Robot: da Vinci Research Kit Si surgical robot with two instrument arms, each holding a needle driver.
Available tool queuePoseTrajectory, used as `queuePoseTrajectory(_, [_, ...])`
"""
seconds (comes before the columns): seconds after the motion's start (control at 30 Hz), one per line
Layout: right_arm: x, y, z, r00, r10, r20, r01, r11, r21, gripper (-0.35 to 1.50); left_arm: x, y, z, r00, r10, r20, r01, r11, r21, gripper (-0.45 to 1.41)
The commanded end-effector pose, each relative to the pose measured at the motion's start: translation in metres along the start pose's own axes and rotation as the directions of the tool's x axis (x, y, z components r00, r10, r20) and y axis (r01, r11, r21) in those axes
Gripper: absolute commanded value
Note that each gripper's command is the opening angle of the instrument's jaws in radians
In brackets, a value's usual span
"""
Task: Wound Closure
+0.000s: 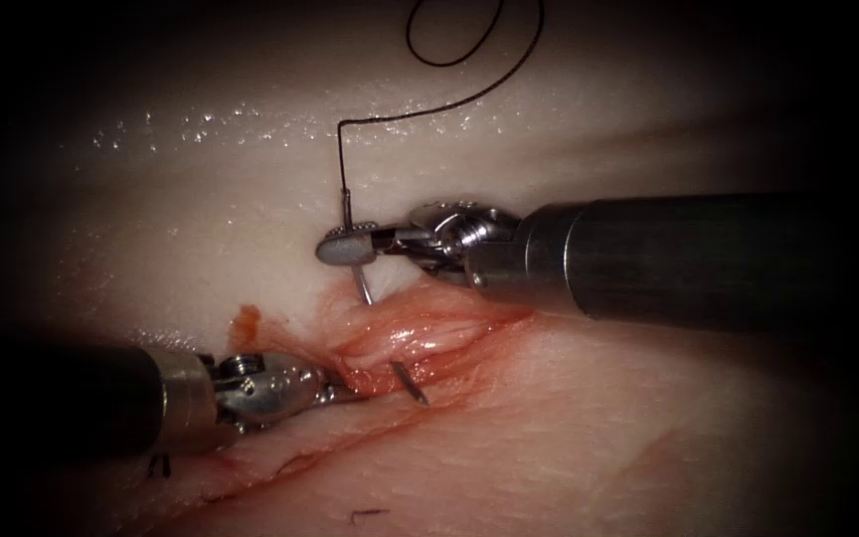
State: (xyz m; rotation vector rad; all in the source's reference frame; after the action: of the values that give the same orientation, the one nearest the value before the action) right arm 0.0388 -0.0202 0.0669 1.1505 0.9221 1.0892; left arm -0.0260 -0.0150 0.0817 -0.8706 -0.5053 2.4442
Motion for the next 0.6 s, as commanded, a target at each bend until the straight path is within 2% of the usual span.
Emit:
queuePoseTrajectory(0.03, [-0.0005,0.0003,0.0007,1.000,0.000,-0.002,0.000,1.000,-0.017,-0.35,0.0000,0.0001,0.0008,1.000,0.000,-0.001,0.000,1.000,-0.002,-0.45])
queuePoseTrajectory(0.2, [-0.0014,0.0002,-0.0005,0.999,0.036,0.001,-0.036,0.997,-0.062,-0.35,0.0000,0.0001,0.0007,1.000,0.000,-0.001,0.000,1.000,-0.002,-0.45])
queuePoseTrajectory(0.27, [-0.0012,0.0001,-0.0008,0.999,0.025,-0.023,-0.027,0.995,-0.092,-0.35,0.0000,0.0001,0.0007,1.000,0.000,0.000,0.000,1.000,-0.002,-0.45])
queuePoseTrajectory(0.3, [-0.0003,0.0001,-0.0011,0.989,-0.133,-0.064,0.123,0.983,-0.136,-0.35,0.0001,0.0001,0.0007,1.000,-0.001,0.000,0.001,1.000,-0.002,-0.45])
queuePoseTrajectory(0.33, [0.0012,0.0003,-0.0013,0.943,-0.310,-0.116,0.296,0.947,-0.128,0.02,0.0001,0.0001,0.0008,1.000,-0.001,-0.001,0.001,1.000,-0.001,-0.45])
queuePoseTrajectory(0.37, [0.0019,0.0004,-0.0014,0.924,-0.356,-0.136,0.343,0.932,-0.116,0.36,0.0001,0.0002,0.0008,1.000,-0.002,-0.001,0.002,1.000,-0.001,-0.45])
queuePoseTrajectory(0.4, [0.0029,0.0005,-0.0014,0.909,-0.385,-0.162,0.370,0.922,-0.114,0.83,0.0002,0.0002,0.0008,1.000,-0.002,0.000,0.002,1.000,0.000,-0.45])
queuePoseTrajectory(0.43, [0.0036,0.0006,-0.0014,0.885,-0.434,-0.169,0.417,0.900,-0.127,1.06,0.0001,0.0003,0.0008,1.000,-0.003,0.000,0.003,1.000,0.000,-0.45])
queuePoseTrajectory(0.5, [0.0060,0.0012,-0.0016,0.824,-0.530,-0.202,0.507,0.848,-0.155,1.45,0.0002,0.0003,0.0007,1.000,-0.003,0.000,0.003,1.000,-0.002,-0.45])
queuePoseTrajectory(0.6, [0.0080,0.0021,-0.0020,0.762,-0.621,-0.187,0.603,0.784,-0.148,1.48,0.0002,0.0003,0.0006,1.000,-0.003,0.000,0.003,1.000,-0.003,-0.45])
